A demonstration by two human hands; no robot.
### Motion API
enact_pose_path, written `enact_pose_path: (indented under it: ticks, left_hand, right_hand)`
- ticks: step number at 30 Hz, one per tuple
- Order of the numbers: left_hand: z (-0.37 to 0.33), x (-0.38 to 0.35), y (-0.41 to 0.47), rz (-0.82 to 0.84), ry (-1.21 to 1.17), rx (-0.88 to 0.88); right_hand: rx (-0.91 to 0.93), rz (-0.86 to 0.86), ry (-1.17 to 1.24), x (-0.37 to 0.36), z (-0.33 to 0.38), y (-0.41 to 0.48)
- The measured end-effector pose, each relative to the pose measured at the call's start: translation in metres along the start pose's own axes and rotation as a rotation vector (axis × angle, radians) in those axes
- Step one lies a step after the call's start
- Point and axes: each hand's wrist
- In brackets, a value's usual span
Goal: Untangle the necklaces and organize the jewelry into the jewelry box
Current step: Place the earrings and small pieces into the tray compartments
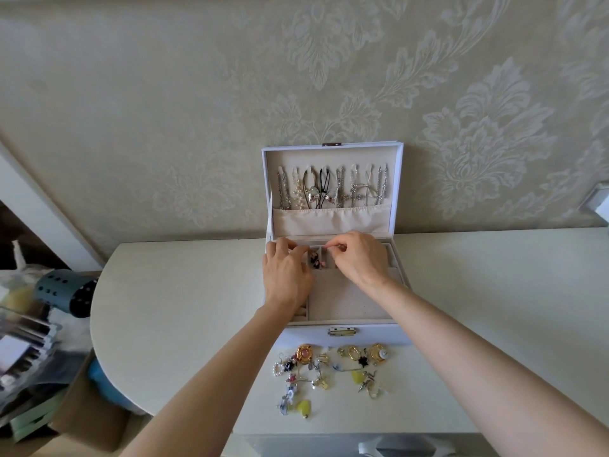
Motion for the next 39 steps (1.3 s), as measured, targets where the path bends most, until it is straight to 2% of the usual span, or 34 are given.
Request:
enact_pose_path:
  ticks: [7, 12, 15, 25, 34, 39]
  left_hand:
    - [-0.001, 0.001, 0.000, 0.049, -0.034, -0.040]
    - [-0.002, 0.003, -0.002, 0.038, -0.207, 0.009]
    - [-0.003, 0.002, -0.002, 0.019, -0.227, 0.004]
    - [-0.004, 0.002, -0.003, 0.032, -0.173, -0.026]
    - [0.002, -0.003, 0.001, 0.083, -0.070, -0.099]
    - [0.001, -0.003, 0.000, 0.122, -0.034, -0.149]
  right_hand:
    - [0.053, 0.047, -0.081, -0.008, 0.011, 0.006]
    - [0.099, 0.076, -0.133, -0.013, 0.022, 0.013]
    - [0.103, 0.057, -0.135, -0.013, 0.022, 0.014]
    - [0.045, 0.009, -0.070, -0.005, 0.008, 0.010]
    - [0.020, 0.041, -0.140, -0.004, 0.001, 0.007]
    - [0.061, 0.037, -0.032, 0.000, 0.006, 0.004]
Point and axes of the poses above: each hand's wrist, its own y-axis towards the middle knuckle, its own x-axis out of the back of the hand, z = x × y, and after that the axes turned 6 degrees about z, right-handed
